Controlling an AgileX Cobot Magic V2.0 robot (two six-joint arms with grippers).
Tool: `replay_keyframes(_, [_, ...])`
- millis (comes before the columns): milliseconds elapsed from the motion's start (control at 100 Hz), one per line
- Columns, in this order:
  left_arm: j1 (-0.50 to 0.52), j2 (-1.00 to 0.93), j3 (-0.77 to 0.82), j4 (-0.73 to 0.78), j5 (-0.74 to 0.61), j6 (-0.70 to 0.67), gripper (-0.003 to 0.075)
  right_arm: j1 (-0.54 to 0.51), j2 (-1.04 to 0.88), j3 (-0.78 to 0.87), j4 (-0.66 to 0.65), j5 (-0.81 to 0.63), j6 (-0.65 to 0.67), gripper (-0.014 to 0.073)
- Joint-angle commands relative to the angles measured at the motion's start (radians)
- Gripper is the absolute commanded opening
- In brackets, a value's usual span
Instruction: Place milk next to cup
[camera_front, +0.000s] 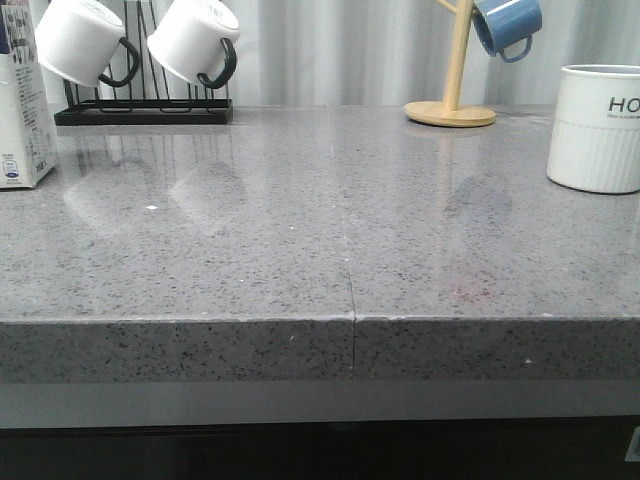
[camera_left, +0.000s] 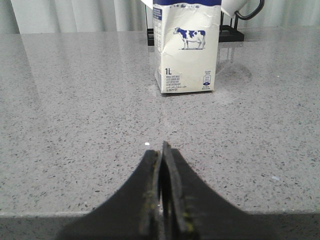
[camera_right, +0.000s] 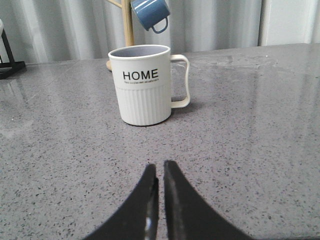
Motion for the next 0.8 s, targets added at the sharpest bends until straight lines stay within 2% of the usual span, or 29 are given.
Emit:
replay_keyframes(0, [0.0, -0.03, 0.038, -0.003, -0.078, -0.008, -0.0021, -0.007, -0.019, -0.022, 0.001, -0.074, 0.001, 0.0048])
replay_keyframes(170, [0.0, -0.03, 0.038, -0.003, -0.078, -0.008, -0.0021, -0.007, -0.017, -0.081, 0.001, -0.043, 0.001, 0.0048])
replay_keyframes(440, [0.0, -0.03, 0.038, -0.003, -0.078, -0.008, -0.0021, -0.007, 0.073, -0.271, 0.005, 0.123, 0.001, 0.0048])
replay_keyframes(790, [0.0, -0.03, 0.038, -0.003, -0.078, -0.008, -0.0021, -0.007, 0.225, -0.279, 0.005, -0.037, 0.001, 0.0048])
